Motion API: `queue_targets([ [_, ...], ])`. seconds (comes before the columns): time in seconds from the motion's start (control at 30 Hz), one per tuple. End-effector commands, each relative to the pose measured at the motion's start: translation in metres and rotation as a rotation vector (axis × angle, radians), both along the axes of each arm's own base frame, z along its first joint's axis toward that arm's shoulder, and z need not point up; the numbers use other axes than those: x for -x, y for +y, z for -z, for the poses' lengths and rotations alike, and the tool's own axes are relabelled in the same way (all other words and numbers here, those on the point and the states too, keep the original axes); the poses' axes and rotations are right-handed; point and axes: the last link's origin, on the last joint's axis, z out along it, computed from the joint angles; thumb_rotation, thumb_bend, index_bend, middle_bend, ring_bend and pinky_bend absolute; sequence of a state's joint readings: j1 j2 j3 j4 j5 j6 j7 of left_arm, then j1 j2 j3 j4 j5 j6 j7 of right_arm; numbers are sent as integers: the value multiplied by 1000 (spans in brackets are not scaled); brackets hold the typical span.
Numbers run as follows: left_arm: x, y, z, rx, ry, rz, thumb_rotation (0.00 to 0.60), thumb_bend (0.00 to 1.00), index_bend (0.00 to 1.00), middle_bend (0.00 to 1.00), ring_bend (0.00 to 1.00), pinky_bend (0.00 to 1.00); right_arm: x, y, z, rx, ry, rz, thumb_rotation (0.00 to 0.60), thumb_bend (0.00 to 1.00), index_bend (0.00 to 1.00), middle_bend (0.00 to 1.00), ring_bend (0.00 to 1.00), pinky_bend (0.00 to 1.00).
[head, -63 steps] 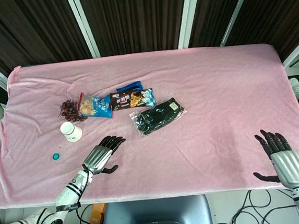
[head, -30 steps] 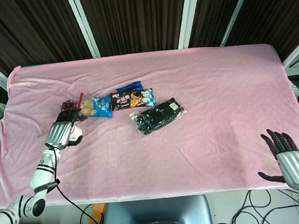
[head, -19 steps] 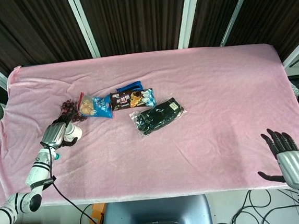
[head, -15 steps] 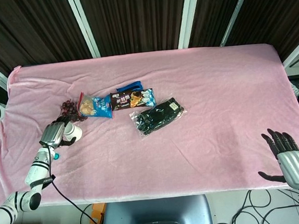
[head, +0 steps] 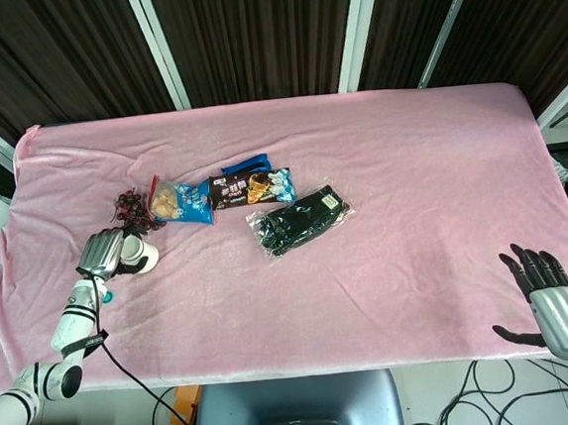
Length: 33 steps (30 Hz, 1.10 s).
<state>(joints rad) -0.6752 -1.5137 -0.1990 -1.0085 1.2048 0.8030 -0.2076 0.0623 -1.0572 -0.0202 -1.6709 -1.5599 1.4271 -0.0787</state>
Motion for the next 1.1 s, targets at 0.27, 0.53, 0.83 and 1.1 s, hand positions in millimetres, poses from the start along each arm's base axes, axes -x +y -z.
queue_targets([
  [0.27, 6, -40, -28, -24, 26, 66, 600, 335, 341, 439, 382, 315, 0, 1, 2, -8, 4, 0, 600, 213, 0, 0, 0, 0],
  [0.53, 21, -72, -41, -23, 56, 38, 600, 332, 337, 438, 381, 296, -2, 0, 9, -22, 19, -2, 600, 213, 0, 0, 0, 0],
  [0.83, 40, -81, -30, 0, 68, 0, 600, 332, 330, 434, 376, 266, -4, -1, 13, -29, 22, -4, 600, 214, 0, 0, 0, 0],
  [1.1, 48, -81, -29, 13, 90, -4, 600, 337, 307, 383, 293, 218, -3, -1, 11, -22, 22, -1, 600, 213, 0, 0, 0, 0],
])
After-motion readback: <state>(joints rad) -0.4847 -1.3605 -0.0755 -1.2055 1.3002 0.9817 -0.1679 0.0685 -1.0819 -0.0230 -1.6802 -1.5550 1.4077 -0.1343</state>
